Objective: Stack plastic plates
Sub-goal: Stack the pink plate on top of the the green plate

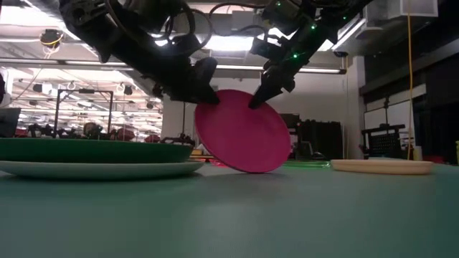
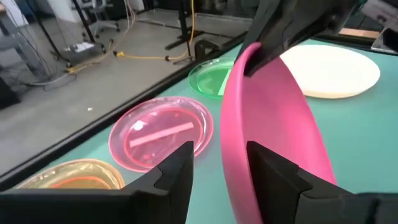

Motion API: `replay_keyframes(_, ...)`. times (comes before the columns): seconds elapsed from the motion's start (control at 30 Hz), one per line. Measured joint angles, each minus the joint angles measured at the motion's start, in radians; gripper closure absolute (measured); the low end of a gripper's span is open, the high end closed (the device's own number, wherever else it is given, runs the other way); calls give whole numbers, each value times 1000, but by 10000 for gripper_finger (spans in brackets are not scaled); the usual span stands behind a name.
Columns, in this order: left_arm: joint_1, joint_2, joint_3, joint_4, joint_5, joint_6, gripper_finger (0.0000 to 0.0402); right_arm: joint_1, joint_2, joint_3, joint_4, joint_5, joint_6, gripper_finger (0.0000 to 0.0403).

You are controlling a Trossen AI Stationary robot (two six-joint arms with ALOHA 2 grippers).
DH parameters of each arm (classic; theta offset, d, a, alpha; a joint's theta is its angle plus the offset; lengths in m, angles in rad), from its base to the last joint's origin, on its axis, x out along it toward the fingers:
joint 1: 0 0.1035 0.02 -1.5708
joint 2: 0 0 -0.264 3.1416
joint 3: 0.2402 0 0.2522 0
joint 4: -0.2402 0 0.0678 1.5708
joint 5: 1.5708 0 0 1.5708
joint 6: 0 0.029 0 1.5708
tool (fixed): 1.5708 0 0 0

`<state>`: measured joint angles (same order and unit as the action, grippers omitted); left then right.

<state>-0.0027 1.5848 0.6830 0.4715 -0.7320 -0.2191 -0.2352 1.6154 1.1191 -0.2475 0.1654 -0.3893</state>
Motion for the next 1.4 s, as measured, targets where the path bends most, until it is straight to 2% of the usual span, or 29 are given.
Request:
replay_keyframes(0.27,10,0,0,-11,17,-19,269,0,0,0,12,0,0,402)
replay_keyframes(0.67,10,0,0,-9,13,-46,357,0,0,0,13,0,2,402)
replay_keyframes(0.83,12,0,-2,-15,2,-47,380,1,0,0,5,-7,19,379)
replay_keyframes(1.1,12,0,-2,-11,14,-44,385,1,-2,0,10,-17,17,325)
replay_keyframes(1.4,10,-12,9,5,50,-112,385,0,-70,0,-37,-53,-64,320)
